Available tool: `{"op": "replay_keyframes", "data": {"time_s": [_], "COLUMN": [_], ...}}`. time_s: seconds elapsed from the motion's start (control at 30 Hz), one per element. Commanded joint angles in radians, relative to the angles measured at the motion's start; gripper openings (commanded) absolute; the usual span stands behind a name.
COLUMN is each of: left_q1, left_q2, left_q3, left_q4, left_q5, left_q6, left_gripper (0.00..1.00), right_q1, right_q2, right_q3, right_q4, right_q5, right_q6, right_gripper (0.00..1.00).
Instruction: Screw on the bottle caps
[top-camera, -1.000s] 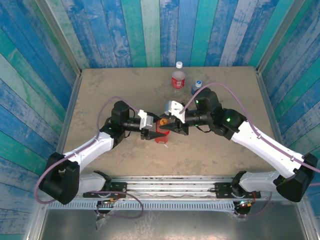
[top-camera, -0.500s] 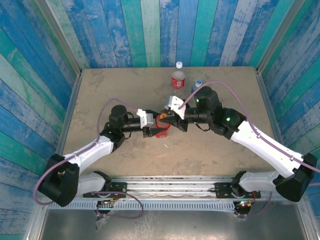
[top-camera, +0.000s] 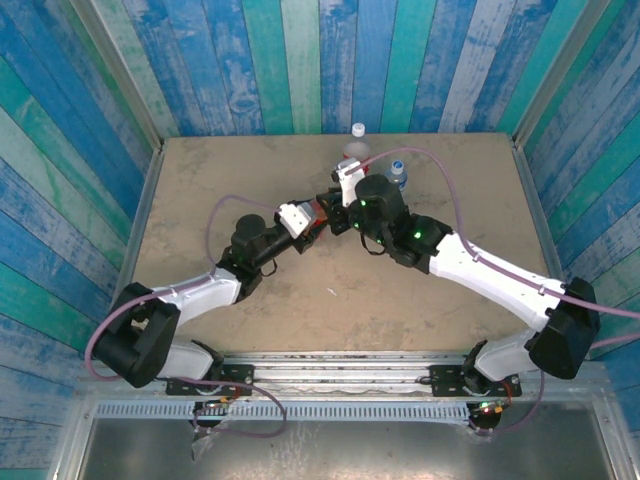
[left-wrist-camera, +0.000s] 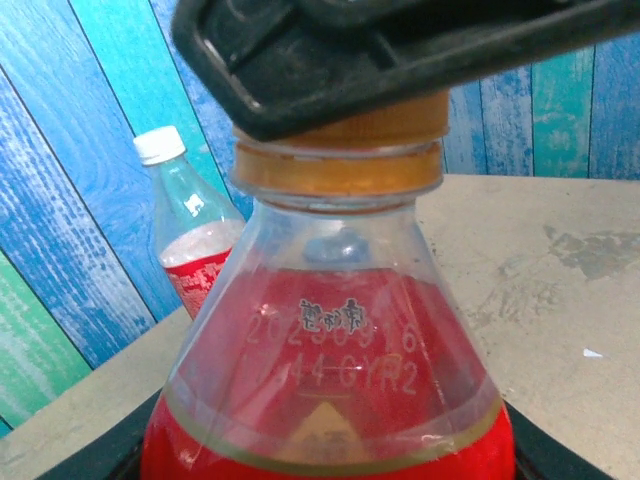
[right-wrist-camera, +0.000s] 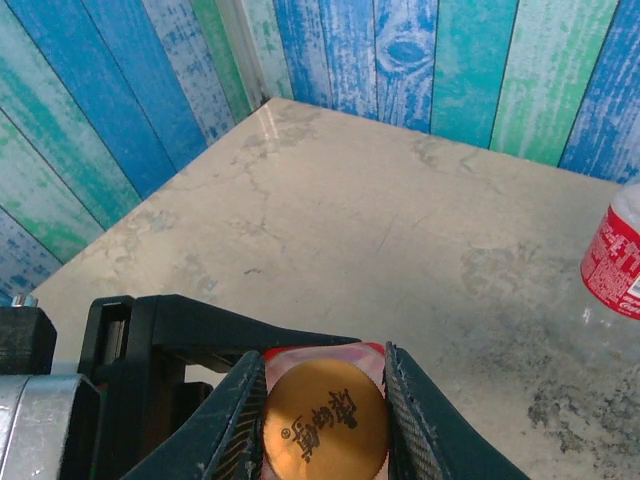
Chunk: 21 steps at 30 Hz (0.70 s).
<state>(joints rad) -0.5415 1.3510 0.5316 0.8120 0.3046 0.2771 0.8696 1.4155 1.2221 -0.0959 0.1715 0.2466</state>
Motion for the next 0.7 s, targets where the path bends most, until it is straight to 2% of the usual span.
{"op": "replay_keyframes", "data": {"time_s": [0.0, 0.07, 0.13, 0.2, 0.33, 0.4, 0.47, 0.57, 0.67], "left_q1": [0.029, 0.046, 0.072, 0.076, 0.076, 0.077, 0.075, 0.077, 0.075], "left_q2": [-0.015, -0.017, -0.010, -0.009, -0.014, -0.027, -0.045, -0.064, -0.084], "left_q3": [-0.005, -0.019, -0.013, -0.025, -0.008, 0.016, 0.041, 0.081, 0.090], "left_q4": [0.085, 0.043, -0.019, -0.026, -0.066, -0.117, -0.174, -0.275, -0.300], "left_q5": [-0.087, 0.089, 0.278, 0.412, 0.603, 0.695, 0.768, 0.857, 0.870], "left_q6": [-0.005, 0.023, 0.014, 0.002, -0.021, -0.011, 0.006, 0.045, 0.060], "left_gripper": [0.55, 0.57, 0.57, 0.57, 0.56, 0.56, 0.56, 0.56, 0.56], "right_q1": [-0.015, -0.019, -0.035, -0.071, -0.123, -0.132, -0.133, -0.132, -0.132], "right_q2": [-0.045, -0.089, -0.144, -0.206, -0.288, -0.310, -0.310, -0.284, -0.242], "right_q3": [0.008, -0.003, -0.027, -0.074, -0.126, -0.127, -0.103, -0.062, -0.031], "right_q4": [-0.092, -0.075, -0.066, -0.054, -0.055, -0.095, -0.156, -0.223, -0.259], "right_q5": [0.044, -0.052, -0.135, -0.297, -0.521, -0.660, -0.736, -0.778, -0.819], "right_q6": [-0.057, -0.196, -0.277, -0.380, -0.480, -0.544, -0.583, -0.612, -0.625], "right_gripper": [0.30, 0.46, 0.54, 0.59, 0.61, 0.61, 0.61, 0.60, 0.59]}}
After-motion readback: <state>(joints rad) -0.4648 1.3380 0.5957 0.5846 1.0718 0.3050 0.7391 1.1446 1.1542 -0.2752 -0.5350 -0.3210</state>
